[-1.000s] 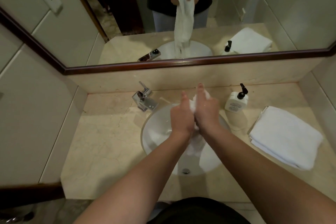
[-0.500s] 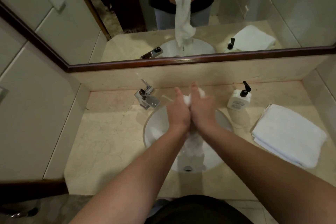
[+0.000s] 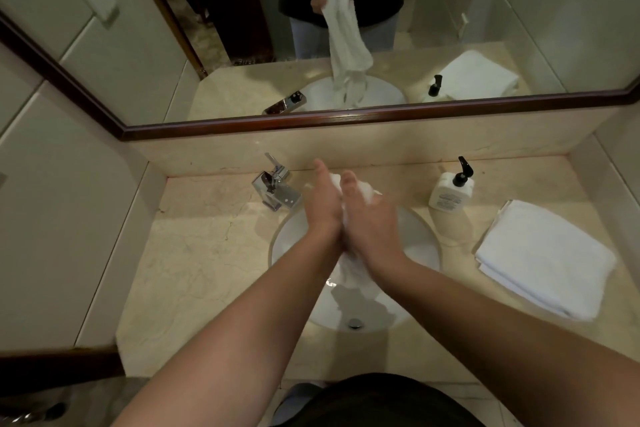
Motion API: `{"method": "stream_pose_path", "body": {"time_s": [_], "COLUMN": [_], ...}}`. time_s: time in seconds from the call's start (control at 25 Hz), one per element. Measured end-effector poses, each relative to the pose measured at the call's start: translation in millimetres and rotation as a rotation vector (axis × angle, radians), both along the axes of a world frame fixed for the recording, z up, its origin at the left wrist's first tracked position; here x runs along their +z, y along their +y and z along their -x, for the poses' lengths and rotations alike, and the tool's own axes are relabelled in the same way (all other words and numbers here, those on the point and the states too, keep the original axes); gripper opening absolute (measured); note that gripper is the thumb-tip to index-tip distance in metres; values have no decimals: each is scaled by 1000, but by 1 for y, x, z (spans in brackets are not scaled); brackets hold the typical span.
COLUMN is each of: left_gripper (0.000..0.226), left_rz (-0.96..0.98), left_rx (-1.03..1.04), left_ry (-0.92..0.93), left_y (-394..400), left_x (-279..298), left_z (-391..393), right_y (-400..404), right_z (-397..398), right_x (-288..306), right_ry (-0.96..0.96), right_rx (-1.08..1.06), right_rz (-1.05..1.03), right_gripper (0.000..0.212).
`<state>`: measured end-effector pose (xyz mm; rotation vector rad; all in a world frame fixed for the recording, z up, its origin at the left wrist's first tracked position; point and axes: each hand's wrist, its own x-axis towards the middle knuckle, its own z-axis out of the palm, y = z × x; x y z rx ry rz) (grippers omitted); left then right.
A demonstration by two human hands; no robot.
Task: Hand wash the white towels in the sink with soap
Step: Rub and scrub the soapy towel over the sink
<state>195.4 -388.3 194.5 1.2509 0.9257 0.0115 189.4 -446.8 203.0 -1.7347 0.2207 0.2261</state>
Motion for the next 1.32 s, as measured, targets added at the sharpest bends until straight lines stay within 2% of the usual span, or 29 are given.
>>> {"method": "stream_pose_path", "body": {"time_s": [0.04,0.16,0.2,0.32,0.44,0.6,0.76,0.88,1.04,1.2,1.32], "left_gripper": [65,67,66,66,73,67,72,59,72,64,74], "left_rz": [20,-112,-118,12,-112,-6,-147,-26,-104,58,-121], "left_rx": [12,-113,-80,-5,-155,50,-126,-67,-190,-39,-156], "left_ry": [-10,-61,-42,2,-12,22,-62,-60,-81,-69,-105], "left_y": [0,-11,-10,-4,-17,-6,-19,-10,-21,-6,-18], "left_x": [1,-3,-1,-5,-8,-10,-7,-4,-7,-8,-5], "left_z": [1,1,-1,-9,0,-9,-4,-7,2,-5,6], "right_y": [0,-6,-5,-2,-11,-3,-17,-11,-21,-5,-16], "right_z": [-1,-23,-24,-11,-23,-5,-26,-5,-25,-1,-19], "right_x": [0,7,5,-6,-6,-10,4,2,7,-2,8], "right_ry": [-3,88,97,76,108,42,38,6,55,-3,62], "right_rx": [4,-152,-149,-61,-209,-29,-106,-4,-127,-30,-147], "right_rz": [5,-39,-35,-31,-88,-23,-50,-11,-101,-25,-85], "right_gripper": [48,47,46,45,47,51,52,60,49,56,50]}}
